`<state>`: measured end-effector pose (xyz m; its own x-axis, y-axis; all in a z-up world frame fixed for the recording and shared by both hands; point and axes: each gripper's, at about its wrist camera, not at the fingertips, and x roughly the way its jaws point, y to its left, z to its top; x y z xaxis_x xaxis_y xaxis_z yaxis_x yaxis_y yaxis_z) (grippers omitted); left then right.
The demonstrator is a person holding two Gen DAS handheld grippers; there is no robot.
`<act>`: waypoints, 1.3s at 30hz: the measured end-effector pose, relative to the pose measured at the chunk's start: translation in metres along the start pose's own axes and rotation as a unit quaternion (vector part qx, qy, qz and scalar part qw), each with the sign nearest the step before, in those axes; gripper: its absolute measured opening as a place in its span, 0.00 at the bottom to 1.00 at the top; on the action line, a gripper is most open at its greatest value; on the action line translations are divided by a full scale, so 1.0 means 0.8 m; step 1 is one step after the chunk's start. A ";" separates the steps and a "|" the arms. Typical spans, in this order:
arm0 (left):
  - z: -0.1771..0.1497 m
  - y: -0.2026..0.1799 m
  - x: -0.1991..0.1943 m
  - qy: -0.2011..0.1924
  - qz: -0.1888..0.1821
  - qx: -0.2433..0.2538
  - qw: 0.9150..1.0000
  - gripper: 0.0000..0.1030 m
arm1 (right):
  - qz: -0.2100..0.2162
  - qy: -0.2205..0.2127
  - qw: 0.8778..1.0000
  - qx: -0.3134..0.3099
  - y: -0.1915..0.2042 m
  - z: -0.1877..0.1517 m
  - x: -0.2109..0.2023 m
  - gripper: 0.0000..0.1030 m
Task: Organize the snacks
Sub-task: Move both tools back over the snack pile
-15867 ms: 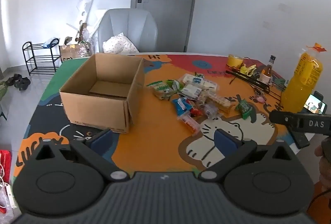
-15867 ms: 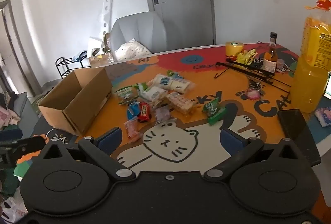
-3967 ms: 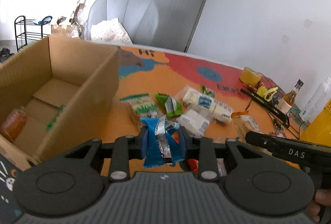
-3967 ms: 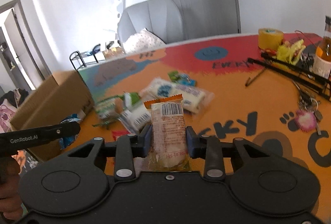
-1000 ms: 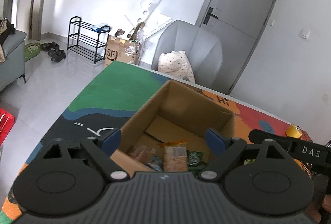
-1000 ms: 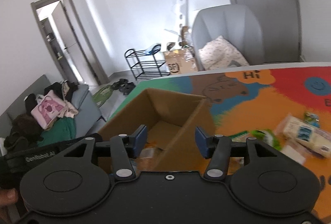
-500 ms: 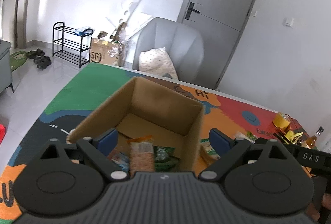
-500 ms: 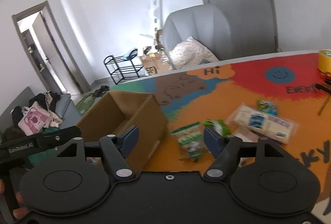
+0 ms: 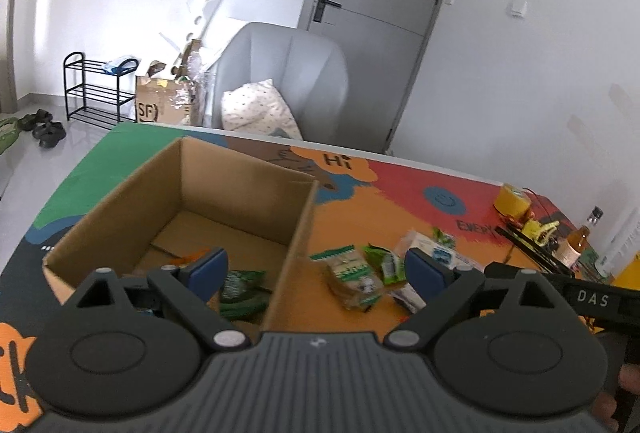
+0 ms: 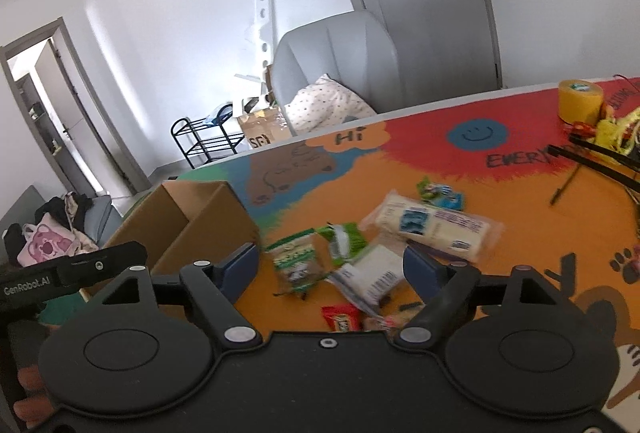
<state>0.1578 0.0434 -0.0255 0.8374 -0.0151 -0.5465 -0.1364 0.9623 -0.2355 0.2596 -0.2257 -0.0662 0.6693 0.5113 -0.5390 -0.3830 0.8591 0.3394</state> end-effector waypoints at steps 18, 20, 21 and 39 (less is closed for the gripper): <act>-0.022 -0.070 0.040 0.028 -0.028 0.043 0.998 0.90 | -0.018 0.045 0.999 0.010 -0.055 -0.028 0.023 0.78; -0.025 -0.074 0.049 0.037 -0.029 0.042 0.998 0.89 | -0.017 0.052 0.998 0.009 -0.058 -0.031 0.029 0.78; -0.027 -0.076 0.053 0.041 -0.031 0.040 0.998 0.88 | -0.015 0.056 0.998 0.008 -0.060 -0.033 0.032 0.78; -0.037 -0.079 0.127 0.080 -0.002 0.017 0.997 0.76 | -0.012 0.083 0.997 0.001 -0.074 -0.044 0.071 0.51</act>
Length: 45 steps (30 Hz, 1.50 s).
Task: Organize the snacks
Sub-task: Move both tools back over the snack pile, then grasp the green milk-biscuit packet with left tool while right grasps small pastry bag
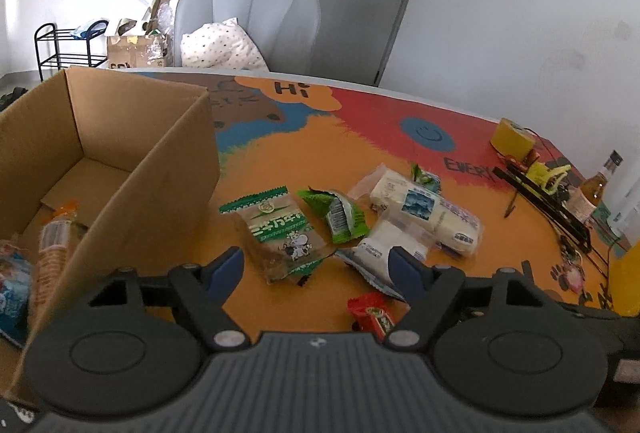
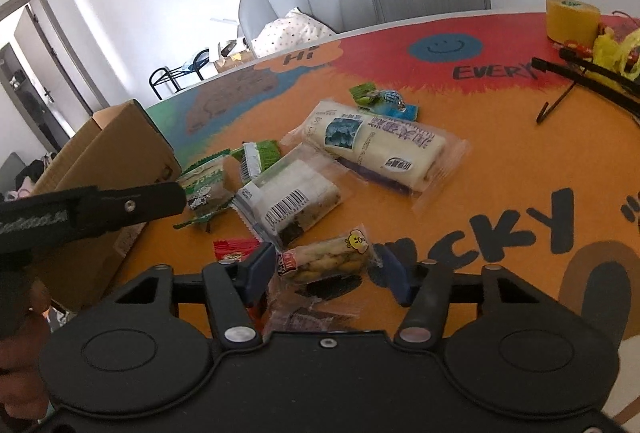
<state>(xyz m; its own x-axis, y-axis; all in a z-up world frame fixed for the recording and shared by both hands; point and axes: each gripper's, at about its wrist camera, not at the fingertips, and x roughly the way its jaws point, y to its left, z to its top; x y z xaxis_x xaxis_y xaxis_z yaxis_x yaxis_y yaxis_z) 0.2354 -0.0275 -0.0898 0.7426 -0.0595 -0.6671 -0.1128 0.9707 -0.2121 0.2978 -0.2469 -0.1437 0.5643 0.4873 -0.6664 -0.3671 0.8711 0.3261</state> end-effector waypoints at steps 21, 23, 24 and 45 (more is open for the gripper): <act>-0.003 -0.002 0.057 -0.006 0.073 -0.033 0.997 0.63 | -0.066 -0.015 0.998 0.012 -0.040 0.004 -0.019 0.55; -0.004 0.000 0.062 -0.005 0.076 -0.034 0.997 0.62 | -0.069 -0.017 0.997 0.012 -0.040 0.005 -0.018 0.56; -0.005 0.000 0.064 -0.004 0.077 -0.033 0.996 0.60 | -0.069 -0.018 0.997 0.014 -0.039 0.005 -0.016 0.58; -0.027 -0.002 0.041 0.006 0.044 -0.002 0.999 0.45 | -0.145 -0.026 0.989 0.021 -0.046 -0.020 -0.037 0.68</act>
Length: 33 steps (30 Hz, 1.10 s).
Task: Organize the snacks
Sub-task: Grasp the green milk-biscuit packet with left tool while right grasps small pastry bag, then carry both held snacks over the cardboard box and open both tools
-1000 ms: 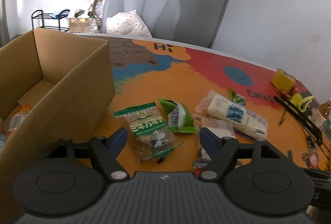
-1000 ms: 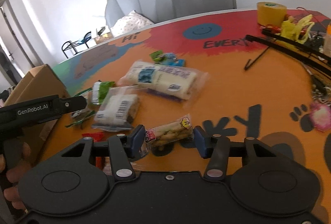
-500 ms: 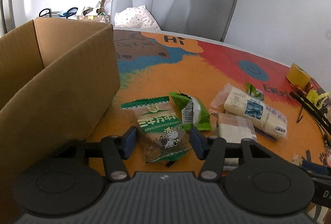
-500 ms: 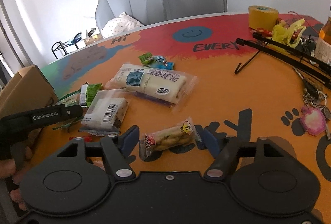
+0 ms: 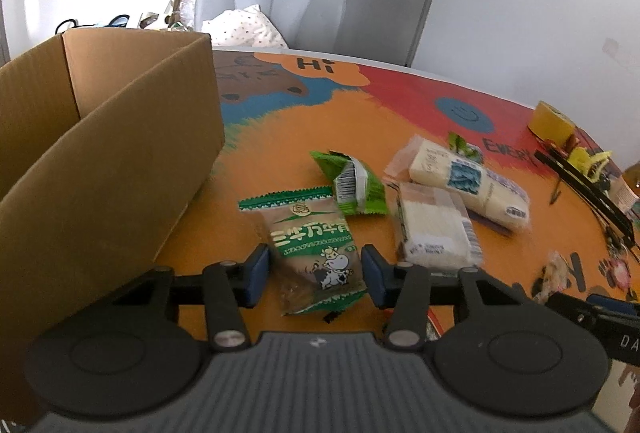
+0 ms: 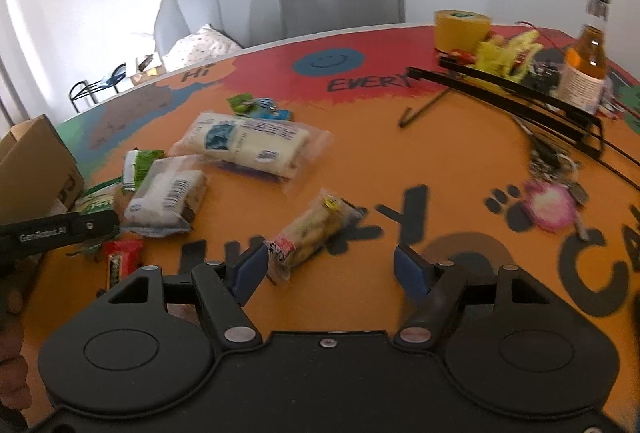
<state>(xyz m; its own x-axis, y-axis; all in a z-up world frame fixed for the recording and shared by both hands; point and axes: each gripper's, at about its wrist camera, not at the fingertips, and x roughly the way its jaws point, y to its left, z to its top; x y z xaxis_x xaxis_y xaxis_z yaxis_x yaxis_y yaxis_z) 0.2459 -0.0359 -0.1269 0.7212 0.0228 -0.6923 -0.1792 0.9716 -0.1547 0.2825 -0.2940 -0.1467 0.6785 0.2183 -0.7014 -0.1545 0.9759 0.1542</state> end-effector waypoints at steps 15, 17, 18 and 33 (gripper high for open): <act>-0.002 0.001 -0.010 0.012 -0.002 0.019 1.000 0.55 | 0.022 -0.011 1.000 -0.013 0.026 0.015 0.020 0.48; -0.001 -0.003 -0.007 0.012 0.005 0.024 1.000 0.68 | 0.026 -0.011 0.999 -0.017 0.024 0.015 0.020 0.36; -0.001 -0.004 -0.005 0.010 0.007 0.023 1.000 0.69 | 0.028 -0.011 0.999 -0.017 0.021 0.015 0.019 0.31; -0.005 -0.010 0.002 -0.001 0.033 0.051 0.998 0.46 | 0.024 -0.012 0.999 -0.028 0.016 0.011 0.014 0.16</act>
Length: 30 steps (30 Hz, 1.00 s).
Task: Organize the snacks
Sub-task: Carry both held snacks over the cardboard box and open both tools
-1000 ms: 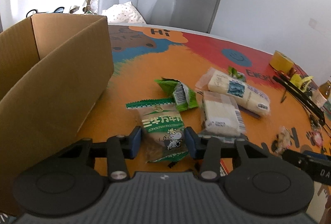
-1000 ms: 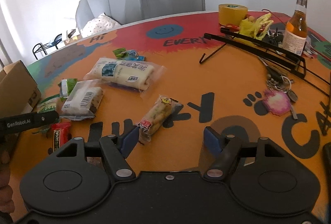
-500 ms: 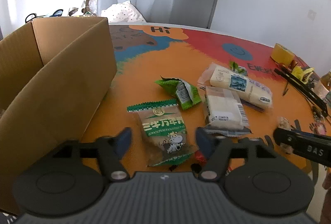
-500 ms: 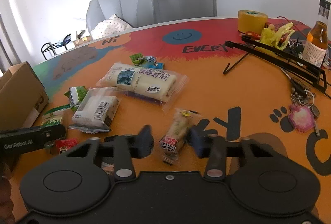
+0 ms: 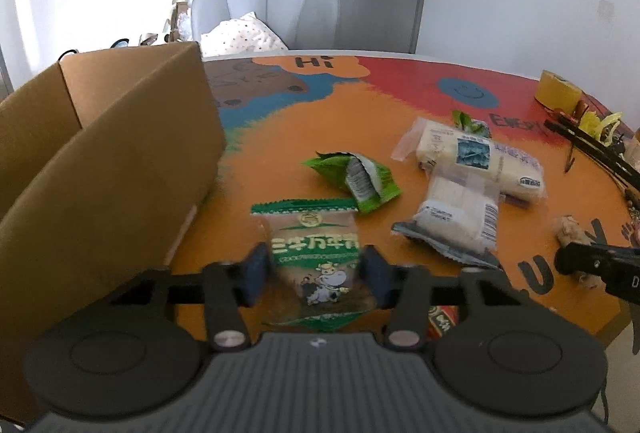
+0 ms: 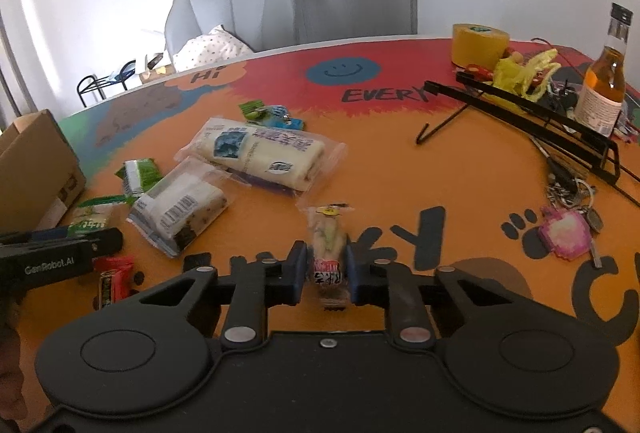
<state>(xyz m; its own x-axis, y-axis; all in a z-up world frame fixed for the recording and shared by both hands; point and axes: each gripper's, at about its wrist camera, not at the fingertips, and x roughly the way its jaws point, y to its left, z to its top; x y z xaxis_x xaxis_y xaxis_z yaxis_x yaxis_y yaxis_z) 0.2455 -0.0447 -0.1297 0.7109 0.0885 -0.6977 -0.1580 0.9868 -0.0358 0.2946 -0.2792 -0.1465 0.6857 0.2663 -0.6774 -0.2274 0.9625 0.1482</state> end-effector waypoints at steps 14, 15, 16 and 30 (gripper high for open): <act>0.021 0.019 -0.049 -0.033 -0.029 -0.014 0.999 0.46 | 0.037 -0.039 0.999 -0.004 0.030 0.024 -0.034 0.16; 0.023 0.021 -0.053 -0.035 -0.030 -0.016 0.999 0.46 | 0.040 -0.041 0.998 -0.005 0.034 0.026 -0.036 0.16; 0.026 0.023 -0.057 -0.038 -0.032 -0.016 0.999 0.46 | 0.042 -0.042 0.998 -0.007 0.038 0.028 -0.038 0.16; 0.049 0.063 -0.098 -0.070 -0.038 -0.035 0.996 0.46 | 0.085 -0.066 0.993 -0.039 0.100 0.056 -0.057 0.16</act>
<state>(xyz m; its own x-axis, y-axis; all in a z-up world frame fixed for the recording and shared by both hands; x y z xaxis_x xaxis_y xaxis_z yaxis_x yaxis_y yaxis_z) 0.2088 0.0035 -0.0491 0.8107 0.0372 -0.5843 -0.1446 0.9798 -0.1383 0.2763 -0.2122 -0.0718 0.7159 0.4350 -0.5461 -0.3975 0.8970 0.1933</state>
